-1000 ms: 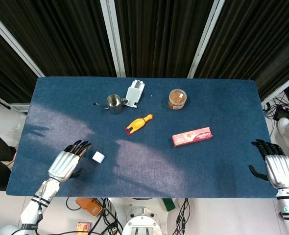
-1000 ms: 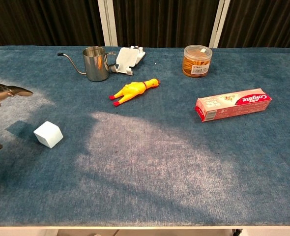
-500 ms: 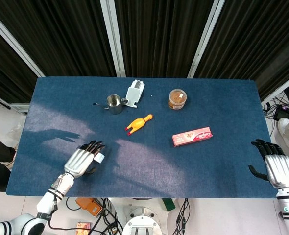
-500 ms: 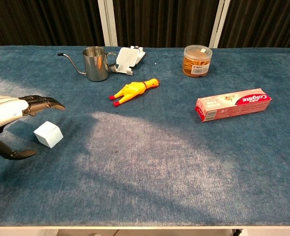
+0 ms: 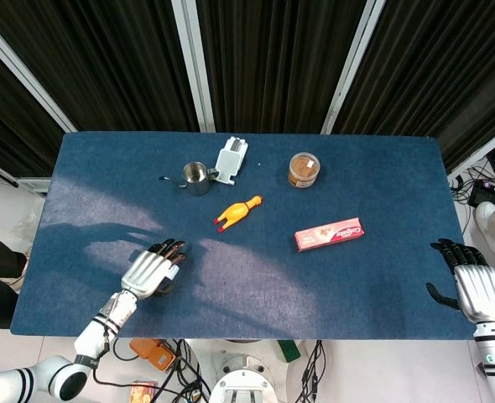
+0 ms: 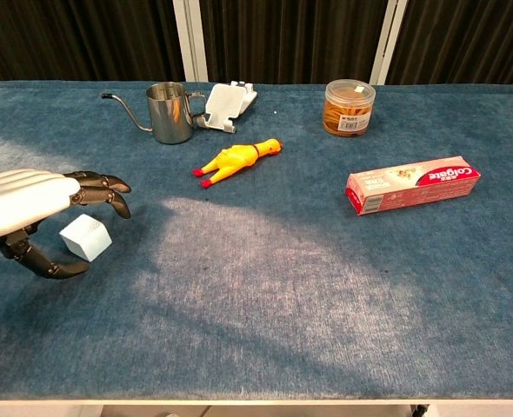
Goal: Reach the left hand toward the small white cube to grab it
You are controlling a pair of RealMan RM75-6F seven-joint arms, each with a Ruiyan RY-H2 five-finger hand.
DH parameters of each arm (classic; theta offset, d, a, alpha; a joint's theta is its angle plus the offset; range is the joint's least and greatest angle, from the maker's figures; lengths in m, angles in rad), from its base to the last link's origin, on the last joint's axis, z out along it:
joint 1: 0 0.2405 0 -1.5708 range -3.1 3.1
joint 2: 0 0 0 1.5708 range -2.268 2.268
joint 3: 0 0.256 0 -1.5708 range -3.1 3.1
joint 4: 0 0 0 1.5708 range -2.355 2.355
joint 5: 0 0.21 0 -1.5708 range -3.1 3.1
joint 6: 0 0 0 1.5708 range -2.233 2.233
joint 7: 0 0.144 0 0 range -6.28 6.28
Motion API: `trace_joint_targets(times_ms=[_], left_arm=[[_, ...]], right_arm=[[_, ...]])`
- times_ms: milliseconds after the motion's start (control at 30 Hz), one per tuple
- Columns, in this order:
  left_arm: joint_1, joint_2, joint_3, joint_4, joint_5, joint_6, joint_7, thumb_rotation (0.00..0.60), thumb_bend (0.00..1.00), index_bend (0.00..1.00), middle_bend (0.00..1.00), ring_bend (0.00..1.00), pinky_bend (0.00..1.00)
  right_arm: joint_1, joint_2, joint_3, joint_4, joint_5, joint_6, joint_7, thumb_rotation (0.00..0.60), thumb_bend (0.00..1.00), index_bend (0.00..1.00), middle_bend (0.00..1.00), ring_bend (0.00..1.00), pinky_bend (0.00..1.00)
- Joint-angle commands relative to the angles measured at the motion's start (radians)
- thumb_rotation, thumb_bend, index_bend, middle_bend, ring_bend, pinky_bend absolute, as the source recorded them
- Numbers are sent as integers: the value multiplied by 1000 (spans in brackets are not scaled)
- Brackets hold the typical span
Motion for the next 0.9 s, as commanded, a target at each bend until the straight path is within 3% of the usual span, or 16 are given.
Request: trace_joint_targets(times_ms=[33,400,633,900], left_arm=[[-8,-2,-3,10,-9,-5,-3,600,255,260,92,87,234],[-22,19,-1,10,-34,-4,-3,600,262,413,108,100,234],[-35,44,-8,-10,-49,-1,15,600,429,524,134,103,234],[-49,167,-58,-176,-40,38,-42,600,445,534,136,103,235]], right_arm=[[0,0,0,0,0,-1,0,600,392,269,221,238,212],[2,0,0,-1,5,-5,-1,600,393,269,221,238,212],[3,1,-1,-4,6,-9,-6,600,392,269,221,238,212],[1,2,-2,-4,4,-6,-4,600,392,269,222,238,212]])
